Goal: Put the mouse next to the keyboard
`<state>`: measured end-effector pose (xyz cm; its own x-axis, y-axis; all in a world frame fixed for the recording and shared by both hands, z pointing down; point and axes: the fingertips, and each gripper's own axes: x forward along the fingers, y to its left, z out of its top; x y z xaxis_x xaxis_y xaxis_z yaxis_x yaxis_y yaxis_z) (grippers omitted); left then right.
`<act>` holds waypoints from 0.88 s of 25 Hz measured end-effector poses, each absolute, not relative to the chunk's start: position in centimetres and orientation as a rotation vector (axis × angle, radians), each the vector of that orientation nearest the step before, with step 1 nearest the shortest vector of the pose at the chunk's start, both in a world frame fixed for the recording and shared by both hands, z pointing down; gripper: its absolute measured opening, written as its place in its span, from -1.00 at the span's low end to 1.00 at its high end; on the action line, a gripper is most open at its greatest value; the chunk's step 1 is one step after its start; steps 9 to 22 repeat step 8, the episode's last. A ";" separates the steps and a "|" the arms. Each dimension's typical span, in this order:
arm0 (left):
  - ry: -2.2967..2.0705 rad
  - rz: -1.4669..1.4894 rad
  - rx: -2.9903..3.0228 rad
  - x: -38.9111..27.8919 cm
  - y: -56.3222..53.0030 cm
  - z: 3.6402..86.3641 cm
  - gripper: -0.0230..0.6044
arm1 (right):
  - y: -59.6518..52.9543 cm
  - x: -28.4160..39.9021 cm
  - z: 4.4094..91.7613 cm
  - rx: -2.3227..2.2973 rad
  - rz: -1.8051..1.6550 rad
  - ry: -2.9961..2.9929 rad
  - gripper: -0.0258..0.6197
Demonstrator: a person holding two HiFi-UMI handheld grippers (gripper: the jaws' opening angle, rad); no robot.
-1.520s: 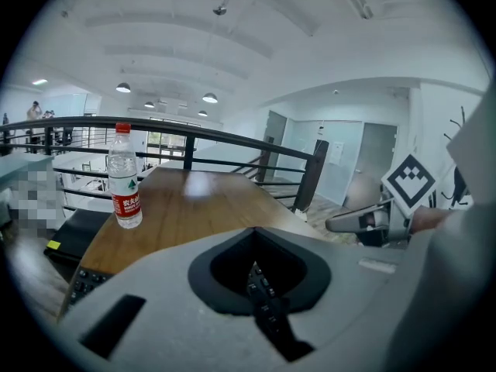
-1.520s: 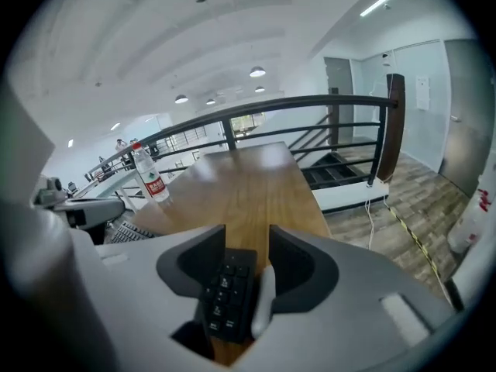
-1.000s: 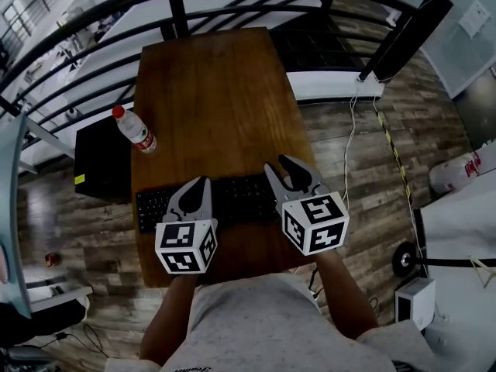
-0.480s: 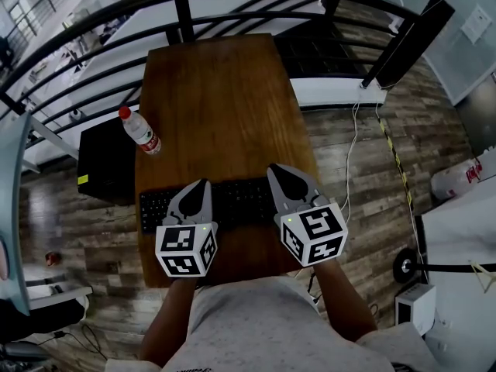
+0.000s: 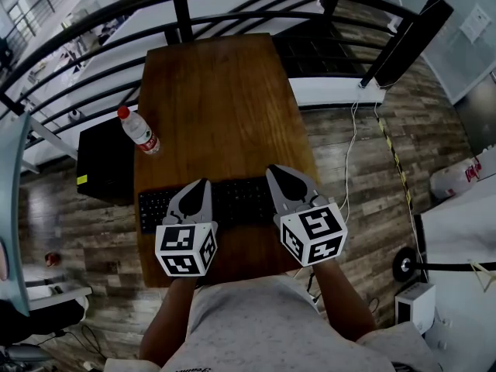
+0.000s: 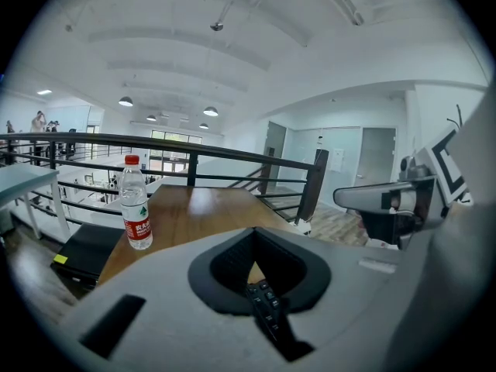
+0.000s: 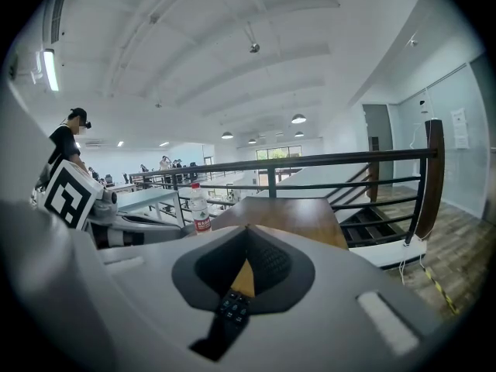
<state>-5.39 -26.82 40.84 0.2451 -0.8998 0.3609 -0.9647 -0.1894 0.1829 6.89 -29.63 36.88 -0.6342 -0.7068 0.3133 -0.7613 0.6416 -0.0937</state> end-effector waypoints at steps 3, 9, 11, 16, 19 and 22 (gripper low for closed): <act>-1.710 0.245 2.156 -5.2 -26.8 40.7 -0.94 | -29.6 7.0 36.8 1.188 0.320 -2.615 -0.89; -1.707 0.243 2.155 -5.3 -27.0 40.6 -0.95 | -29.8 6.7 36.7 1.177 0.322 -2.618 -0.89; -1.707 0.243 2.155 -5.3 -27.0 40.6 -0.95 | -29.8 6.7 36.7 1.177 0.322 -2.618 -0.89; -1.707 0.243 2.155 -5.3 -27.0 40.6 -0.95 | -29.8 6.7 36.7 1.177 0.322 -2.618 -0.89; -1.707 0.243 2.155 -5.3 -27.0 40.6 -0.95 | -29.8 6.7 36.7 1.177 0.322 -2.618 -0.89; -1.707 0.243 2.155 -5.3 -27.0 40.6 -0.95 | -29.8 6.7 36.7 1.177 0.322 -2.618 -0.89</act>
